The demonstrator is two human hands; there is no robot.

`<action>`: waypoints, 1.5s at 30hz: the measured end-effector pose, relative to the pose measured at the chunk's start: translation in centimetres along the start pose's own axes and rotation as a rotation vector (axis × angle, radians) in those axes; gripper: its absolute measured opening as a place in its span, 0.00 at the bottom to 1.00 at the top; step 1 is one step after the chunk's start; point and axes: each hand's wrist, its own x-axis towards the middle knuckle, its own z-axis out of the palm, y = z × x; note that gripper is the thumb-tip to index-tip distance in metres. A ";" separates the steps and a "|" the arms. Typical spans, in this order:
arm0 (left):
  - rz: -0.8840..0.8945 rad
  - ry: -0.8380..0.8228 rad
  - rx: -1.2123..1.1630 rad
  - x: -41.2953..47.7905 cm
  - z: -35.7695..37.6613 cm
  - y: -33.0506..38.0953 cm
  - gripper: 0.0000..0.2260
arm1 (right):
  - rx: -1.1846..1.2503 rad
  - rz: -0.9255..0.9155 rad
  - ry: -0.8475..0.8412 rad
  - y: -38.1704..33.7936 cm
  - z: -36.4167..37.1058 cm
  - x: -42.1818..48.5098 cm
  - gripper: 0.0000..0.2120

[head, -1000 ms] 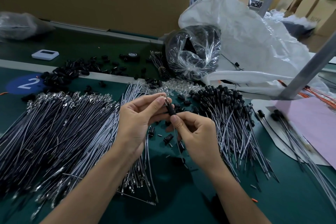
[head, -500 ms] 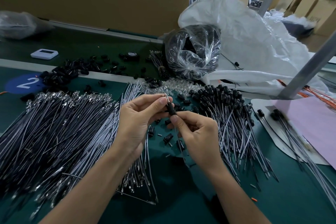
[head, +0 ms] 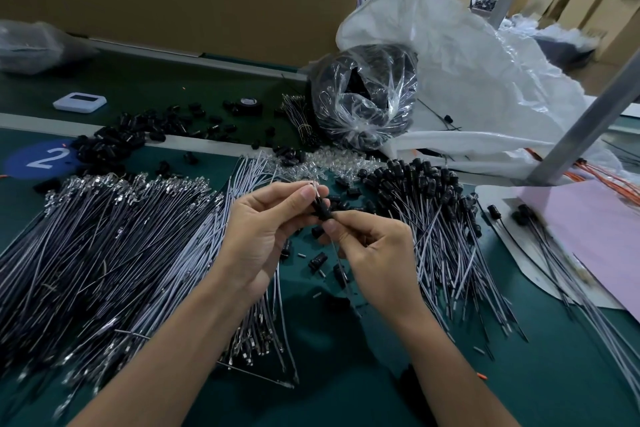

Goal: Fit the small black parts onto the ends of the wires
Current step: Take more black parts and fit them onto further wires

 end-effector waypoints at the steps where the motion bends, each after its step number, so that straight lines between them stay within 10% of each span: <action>1: 0.000 -0.006 0.000 0.0 0.0 0.0 0.09 | 0.001 0.003 -0.002 0.0 0.0 0.0 0.05; 31: 0.100 -0.016 0.108 -0.8 0.4 -0.1 0.01 | 0.199 0.089 -0.073 -0.6 0.9 -0.4 0.06; 38: -0.066 -0.075 0.194 -0.4 0.8 -0.8 0.26 | 0.219 0.094 0.015 -0.1 0.5 -0.1 0.06; 45: -0.051 -0.040 0.171 -0.8 1.0 -1.1 0.12 | 0.187 0.048 0.022 -0.2 0.7 -0.2 0.06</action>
